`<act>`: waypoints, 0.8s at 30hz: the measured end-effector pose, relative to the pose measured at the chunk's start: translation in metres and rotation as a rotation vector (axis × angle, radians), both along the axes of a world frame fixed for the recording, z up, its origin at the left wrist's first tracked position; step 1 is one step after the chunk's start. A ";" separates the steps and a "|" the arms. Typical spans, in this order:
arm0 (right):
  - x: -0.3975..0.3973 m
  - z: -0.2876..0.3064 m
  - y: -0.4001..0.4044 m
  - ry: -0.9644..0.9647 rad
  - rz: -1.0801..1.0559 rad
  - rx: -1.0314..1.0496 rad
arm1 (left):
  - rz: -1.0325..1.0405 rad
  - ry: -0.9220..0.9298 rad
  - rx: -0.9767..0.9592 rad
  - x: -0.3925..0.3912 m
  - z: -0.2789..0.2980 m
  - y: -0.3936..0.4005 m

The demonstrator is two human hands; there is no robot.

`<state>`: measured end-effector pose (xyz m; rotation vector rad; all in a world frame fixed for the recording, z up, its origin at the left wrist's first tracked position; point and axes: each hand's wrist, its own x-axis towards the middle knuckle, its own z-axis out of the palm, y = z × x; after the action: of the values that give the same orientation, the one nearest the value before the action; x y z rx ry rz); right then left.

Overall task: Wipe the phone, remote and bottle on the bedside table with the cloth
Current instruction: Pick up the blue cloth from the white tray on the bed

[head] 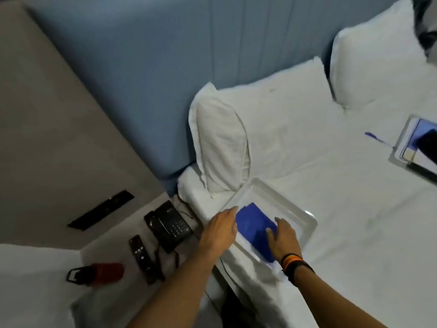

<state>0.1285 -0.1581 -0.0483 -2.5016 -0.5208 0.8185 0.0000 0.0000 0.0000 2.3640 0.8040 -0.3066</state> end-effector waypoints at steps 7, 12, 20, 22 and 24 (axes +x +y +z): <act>0.012 -0.069 0.000 -0.092 0.084 -0.217 | 0.086 0.149 0.007 0.056 -0.090 -0.029; 0.018 -0.079 0.009 -0.122 0.049 -0.170 | 0.079 0.151 0.231 0.076 -0.110 -0.025; 0.017 -0.051 0.033 0.338 -0.105 0.051 | 0.228 -0.069 -0.044 0.039 -0.071 0.008; 0.009 -0.034 0.045 0.431 -0.129 0.117 | 0.298 -0.191 -0.134 0.018 -0.065 0.021; -0.005 -0.017 0.063 0.490 -0.097 0.162 | 0.410 -0.266 -0.242 -0.009 -0.064 0.040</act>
<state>0.1234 -0.0954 -0.0652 -2.0588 -0.2794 1.2438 -0.0092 0.0396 -0.0637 1.9090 1.0293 0.0771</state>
